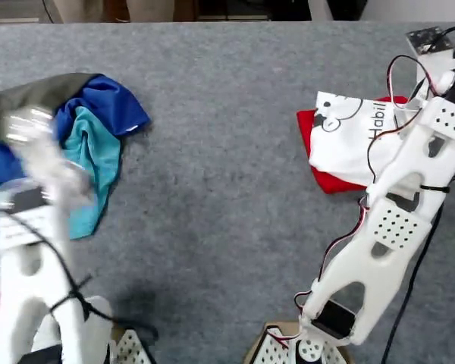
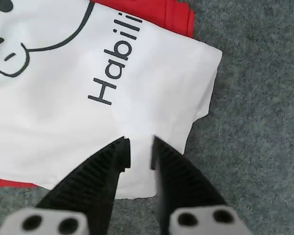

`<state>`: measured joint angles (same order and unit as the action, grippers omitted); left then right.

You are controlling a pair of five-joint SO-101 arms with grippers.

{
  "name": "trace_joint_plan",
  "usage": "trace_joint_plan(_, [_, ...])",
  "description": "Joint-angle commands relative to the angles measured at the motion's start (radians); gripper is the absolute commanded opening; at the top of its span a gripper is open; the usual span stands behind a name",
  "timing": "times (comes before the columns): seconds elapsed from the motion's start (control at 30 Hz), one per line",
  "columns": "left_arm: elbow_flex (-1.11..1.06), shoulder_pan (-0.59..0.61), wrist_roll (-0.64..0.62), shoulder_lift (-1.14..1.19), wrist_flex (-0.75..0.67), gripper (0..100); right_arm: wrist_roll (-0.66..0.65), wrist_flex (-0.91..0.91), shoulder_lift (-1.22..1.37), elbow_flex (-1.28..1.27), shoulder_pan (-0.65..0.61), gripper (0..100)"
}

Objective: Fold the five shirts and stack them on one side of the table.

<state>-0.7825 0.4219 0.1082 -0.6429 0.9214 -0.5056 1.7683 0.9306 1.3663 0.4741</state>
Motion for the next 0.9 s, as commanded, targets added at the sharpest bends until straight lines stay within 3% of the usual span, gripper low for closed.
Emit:
trace_joint_plan(0.0, [0.236, 0.138, 0.011, 0.064, -0.115, 19, 0.038, 0.012, -0.068, 0.051, -0.019, 4.8])
trace_joint_plan(0.13, [0.399, 0.155, 0.009, 0.326, -0.236, 19, 0.060, 0.015, -0.071, 0.053, -0.062, 4.8])
trace_joint_plan(0.27, [0.672, 0.173, -0.025, 0.665, -0.195, 19, 0.074, 0.017, -0.071, 0.053, -0.091, 4.8])
trace_joint_plan(0.53, [1.412, 0.140, -0.109, 1.231, 0.209, 18, 0.066, 0.017, -0.071, 0.053, -0.093, 4.8])
trace_joint_plan(0.6, [1.580, 0.123, -0.103, 1.337, 0.290, 14, 0.066, 0.017, -0.071, 0.053, -0.088, 4.8])
trace_joint_plan(0.7, [1.827, 0.092, -0.103, 1.446, 0.436, 2, 0.066, 0.017, -0.071, 0.053, -0.088, 4.8])
trace_joint_plan(0.87, [2.232, 0.011, -0.103, 1.544, 0.706, 2, 0.066, 0.017, -0.071, 0.053, -0.088, 4.8])
